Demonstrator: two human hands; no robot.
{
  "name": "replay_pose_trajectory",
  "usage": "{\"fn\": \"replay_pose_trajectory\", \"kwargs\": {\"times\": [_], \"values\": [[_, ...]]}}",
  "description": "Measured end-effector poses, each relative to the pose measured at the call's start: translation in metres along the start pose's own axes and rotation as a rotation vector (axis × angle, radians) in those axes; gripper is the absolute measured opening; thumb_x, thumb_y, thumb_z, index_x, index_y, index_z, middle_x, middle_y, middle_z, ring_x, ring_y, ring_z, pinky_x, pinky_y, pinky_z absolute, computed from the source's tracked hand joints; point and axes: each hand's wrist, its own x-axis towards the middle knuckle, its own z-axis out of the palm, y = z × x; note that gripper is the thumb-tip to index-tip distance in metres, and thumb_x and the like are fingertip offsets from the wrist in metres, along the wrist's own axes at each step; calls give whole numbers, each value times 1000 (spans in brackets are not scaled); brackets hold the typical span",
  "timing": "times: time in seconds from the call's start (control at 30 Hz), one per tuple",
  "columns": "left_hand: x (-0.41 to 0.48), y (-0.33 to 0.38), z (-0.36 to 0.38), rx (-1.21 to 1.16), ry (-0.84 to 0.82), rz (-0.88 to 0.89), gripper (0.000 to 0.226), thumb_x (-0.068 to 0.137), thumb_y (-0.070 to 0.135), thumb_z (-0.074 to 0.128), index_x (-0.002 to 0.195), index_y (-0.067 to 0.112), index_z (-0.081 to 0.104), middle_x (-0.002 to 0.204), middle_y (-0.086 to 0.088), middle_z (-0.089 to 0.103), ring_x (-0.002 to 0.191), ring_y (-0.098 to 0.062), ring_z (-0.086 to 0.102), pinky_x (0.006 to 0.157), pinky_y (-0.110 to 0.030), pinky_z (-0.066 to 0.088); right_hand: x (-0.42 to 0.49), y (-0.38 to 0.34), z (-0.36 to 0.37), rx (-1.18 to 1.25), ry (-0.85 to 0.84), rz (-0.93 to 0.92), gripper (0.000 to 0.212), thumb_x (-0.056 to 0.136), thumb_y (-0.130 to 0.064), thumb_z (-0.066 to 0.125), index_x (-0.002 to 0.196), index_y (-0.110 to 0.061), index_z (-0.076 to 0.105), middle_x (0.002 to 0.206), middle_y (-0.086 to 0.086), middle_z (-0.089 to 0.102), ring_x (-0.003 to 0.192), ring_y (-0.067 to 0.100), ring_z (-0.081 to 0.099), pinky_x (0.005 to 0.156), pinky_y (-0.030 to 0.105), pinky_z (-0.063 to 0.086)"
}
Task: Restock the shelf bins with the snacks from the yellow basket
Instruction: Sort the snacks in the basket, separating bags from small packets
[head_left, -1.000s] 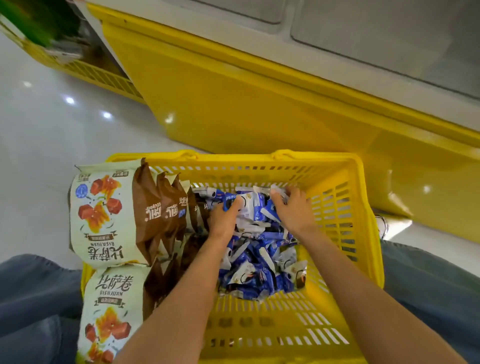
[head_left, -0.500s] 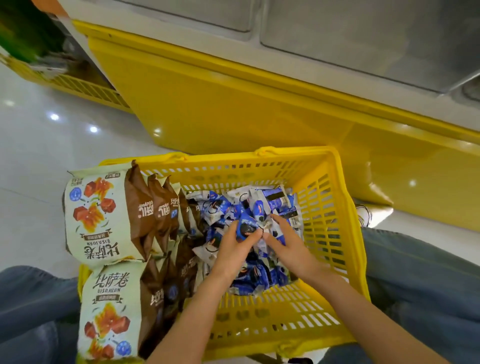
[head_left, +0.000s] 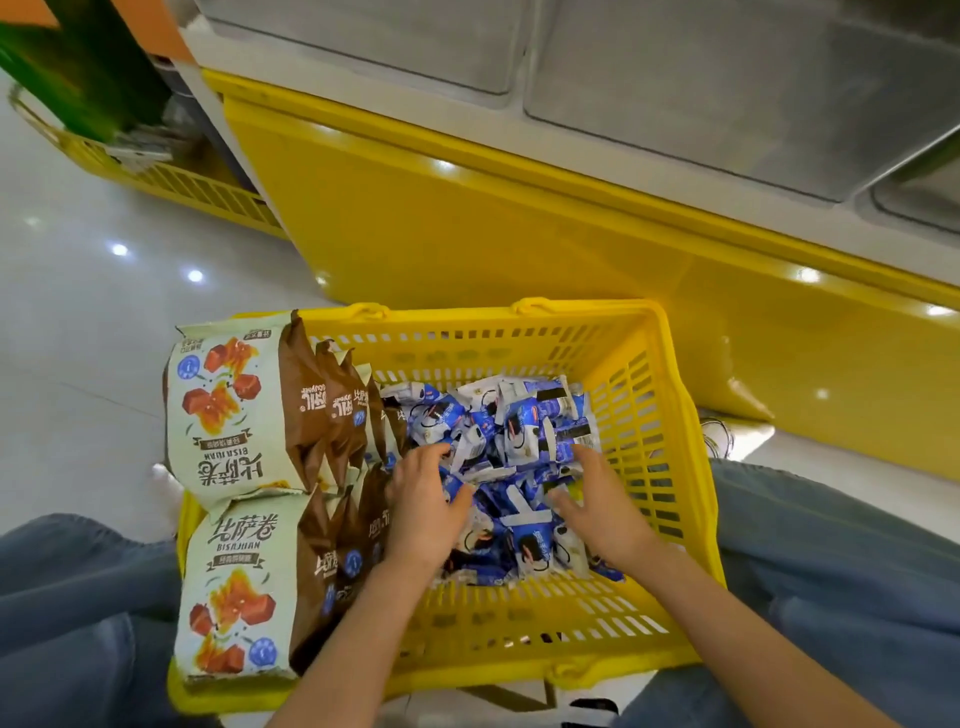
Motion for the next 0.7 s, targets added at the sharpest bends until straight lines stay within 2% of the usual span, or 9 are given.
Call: {"fn": "replay_pose_trajectory", "kwargs": {"times": [0.13,0.2,0.33,0.4,0.5,0.6,0.63,0.7], "values": [[19,-5,10,-74,-179,-151,75,81,36,68,141,16,29,144,-4,31,134,-23,29,109,-44,31,31,-23,4,-34,102,-102,78,89,-38,59,147,-9,15,153,6,20,142,21,18,113,29,20],[28,-8,20,-74,-231,-183,81,81,38,69,144,14,25,147,-6,29,135,-24,28,109,-44,31,48,-28,8,-89,95,-66,86,88,-46,57,149,-8,10,156,8,13,144,23,11,116,35,15],[43,-16,30,-68,-267,-155,73,80,39,69,140,14,36,141,-7,41,130,-26,38,105,-44,37,69,-24,13,-44,62,53,95,86,-55,55,150,-8,2,158,10,2,146,26,3,118,43,14],[48,-18,33,-76,-231,-139,64,82,37,68,136,14,44,135,-6,50,124,-26,46,100,-38,43,74,-18,13,18,75,106,97,84,-52,59,150,-9,2,158,10,6,145,27,8,117,43,18],[45,-14,41,-198,-216,-164,60,83,36,67,134,15,44,130,-3,55,119,-21,52,89,-26,44,77,-10,13,124,98,198,100,80,-49,66,149,-8,6,155,11,16,143,28,17,116,44,23],[41,-7,50,-366,-241,-268,68,83,39,65,141,20,34,143,-2,42,129,-20,42,94,-29,39,74,-5,14,166,26,165,93,80,-46,68,148,-9,17,149,11,33,138,30,30,113,46,29],[42,-3,51,-427,-255,-326,71,84,41,64,143,23,29,148,-1,35,132,-21,37,95,-30,37,72,-3,16,212,6,154,90,81,-44,68,147,-10,19,147,10,37,136,29,33,112,43,31],[48,8,49,-587,-297,-465,72,86,46,58,146,28,23,153,0,24,138,-24,28,100,-36,33,66,-1,17,297,-3,140,80,81,-38,69,143,-11,26,143,8,39,132,26,39,104,31,36]]}}
